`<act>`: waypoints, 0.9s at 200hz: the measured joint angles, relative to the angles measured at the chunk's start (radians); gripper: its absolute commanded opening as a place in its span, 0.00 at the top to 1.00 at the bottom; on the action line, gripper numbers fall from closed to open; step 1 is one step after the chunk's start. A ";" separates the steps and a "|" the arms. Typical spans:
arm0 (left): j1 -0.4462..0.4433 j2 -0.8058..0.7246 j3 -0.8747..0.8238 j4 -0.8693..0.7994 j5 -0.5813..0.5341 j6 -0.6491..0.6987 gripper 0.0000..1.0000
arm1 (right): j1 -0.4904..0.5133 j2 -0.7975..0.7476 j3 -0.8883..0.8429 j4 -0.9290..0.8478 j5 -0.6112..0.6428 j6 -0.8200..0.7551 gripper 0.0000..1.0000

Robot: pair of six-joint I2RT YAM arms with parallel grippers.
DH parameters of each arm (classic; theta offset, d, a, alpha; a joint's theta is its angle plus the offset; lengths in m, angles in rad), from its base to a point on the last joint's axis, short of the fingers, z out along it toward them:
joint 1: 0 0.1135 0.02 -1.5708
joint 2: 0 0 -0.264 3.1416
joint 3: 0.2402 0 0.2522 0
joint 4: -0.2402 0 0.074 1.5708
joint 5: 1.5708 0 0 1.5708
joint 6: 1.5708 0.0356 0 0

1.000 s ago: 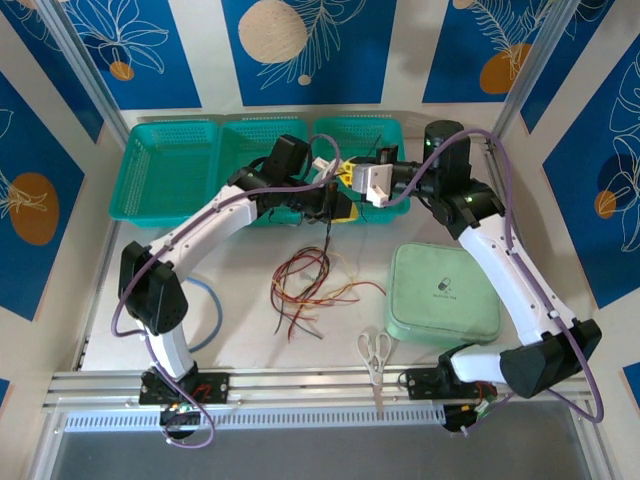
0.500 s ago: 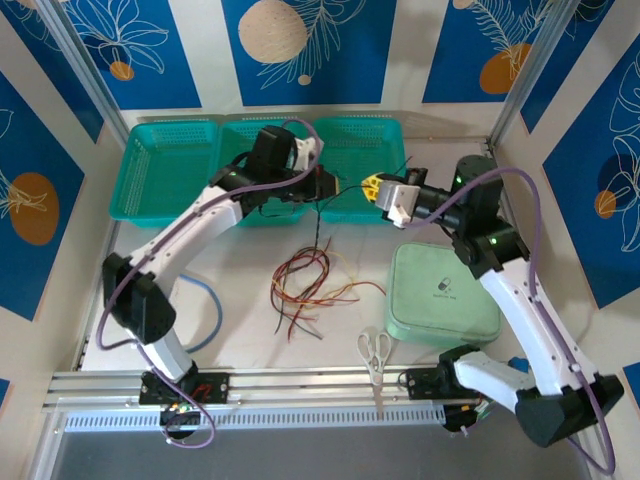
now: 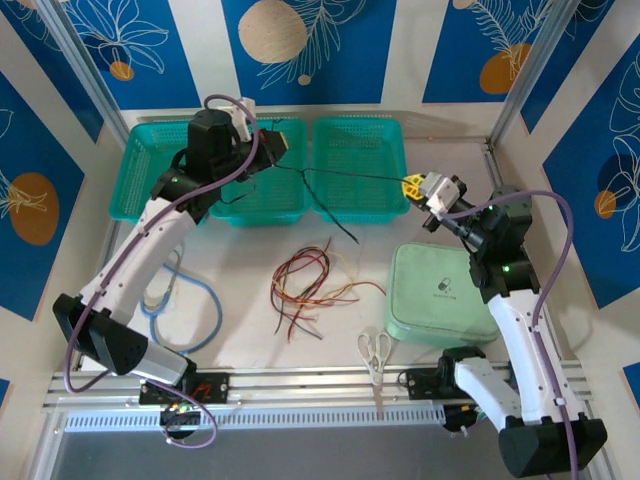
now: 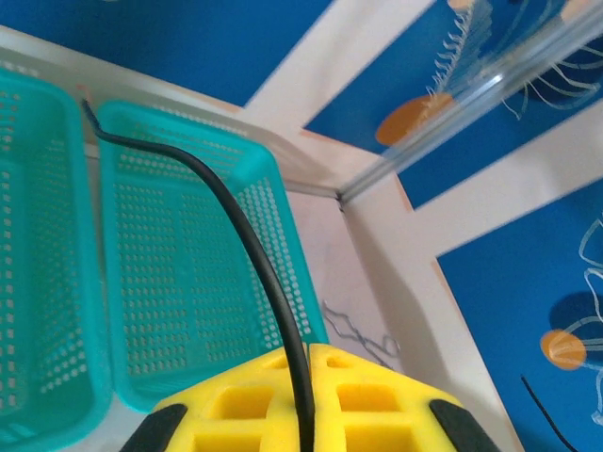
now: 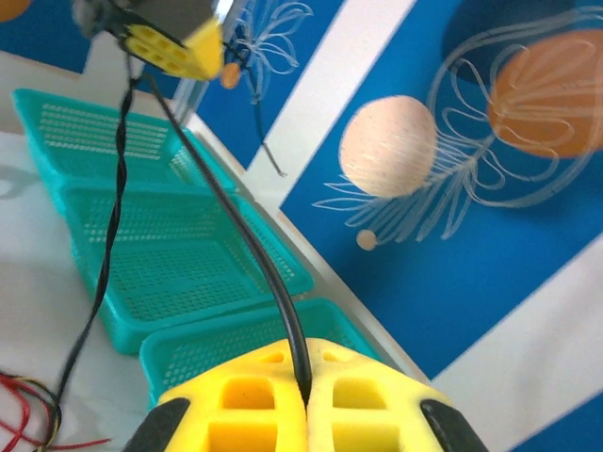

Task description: Untangle the cables

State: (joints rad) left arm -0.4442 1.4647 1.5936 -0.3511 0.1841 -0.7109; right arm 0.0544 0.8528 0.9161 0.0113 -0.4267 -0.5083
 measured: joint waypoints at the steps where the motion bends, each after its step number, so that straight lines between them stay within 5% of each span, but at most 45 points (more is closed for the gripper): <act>1: 0.002 0.000 0.000 0.000 -0.001 0.000 1.00 | -0.002 0.000 -0.001 0.002 0.001 0.006 1.00; 88: 0.191 -0.089 0.000 -0.056 -0.054 0.013 1.00 | -0.248 0.013 -0.035 0.164 0.089 0.441 1.00; 137: 0.350 -0.108 -0.023 -0.092 0.003 -0.001 1.00 | -0.304 0.071 0.005 0.158 0.105 0.582 1.00; 180: 0.368 -0.109 -0.026 -0.071 0.109 -0.045 1.00 | -0.283 0.128 0.150 0.105 0.056 0.627 1.00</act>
State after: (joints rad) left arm -0.0765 1.3560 1.5681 -0.4225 0.2935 -0.7559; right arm -0.2291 0.9806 1.0657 0.1162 -0.3710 0.1184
